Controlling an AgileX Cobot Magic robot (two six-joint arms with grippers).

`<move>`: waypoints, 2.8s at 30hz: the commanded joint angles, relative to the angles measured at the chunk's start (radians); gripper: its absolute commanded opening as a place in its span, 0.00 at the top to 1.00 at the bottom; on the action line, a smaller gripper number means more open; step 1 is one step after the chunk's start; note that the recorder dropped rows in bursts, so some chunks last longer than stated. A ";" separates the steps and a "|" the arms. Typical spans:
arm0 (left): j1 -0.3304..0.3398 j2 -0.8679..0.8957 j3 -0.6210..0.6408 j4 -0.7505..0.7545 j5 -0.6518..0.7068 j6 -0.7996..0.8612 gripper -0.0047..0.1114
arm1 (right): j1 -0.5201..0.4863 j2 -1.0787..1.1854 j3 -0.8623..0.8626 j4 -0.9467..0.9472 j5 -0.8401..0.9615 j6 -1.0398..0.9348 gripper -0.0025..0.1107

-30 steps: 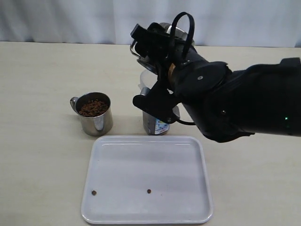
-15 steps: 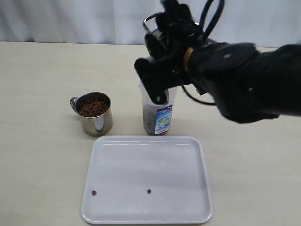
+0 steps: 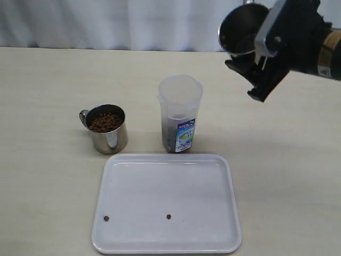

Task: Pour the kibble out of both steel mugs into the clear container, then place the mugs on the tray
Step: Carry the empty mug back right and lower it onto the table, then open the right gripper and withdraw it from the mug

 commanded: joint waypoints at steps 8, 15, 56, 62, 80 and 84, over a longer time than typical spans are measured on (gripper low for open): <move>-0.005 -0.001 0.002 -0.003 -0.006 -0.002 0.96 | -0.298 0.247 0.191 0.008 -0.571 -0.027 0.94; -0.005 -0.001 0.002 -0.003 -0.011 -0.002 0.96 | -0.300 0.520 0.185 0.072 -0.696 -0.292 0.94; -0.005 -0.001 0.002 -0.003 -0.005 -0.002 0.96 | -0.335 0.531 0.255 0.198 -0.639 -0.240 0.25; -0.005 -0.001 0.002 -0.003 -0.005 -0.002 0.96 | -0.402 0.253 0.430 0.389 -0.631 -0.060 0.30; -0.005 -0.001 0.002 -0.003 -0.011 -0.002 0.96 | -0.402 -1.092 0.779 0.732 0.230 0.351 0.94; -0.005 -0.001 0.002 -0.003 -0.011 -0.002 0.96 | -0.402 -1.206 0.779 0.634 0.350 0.504 0.94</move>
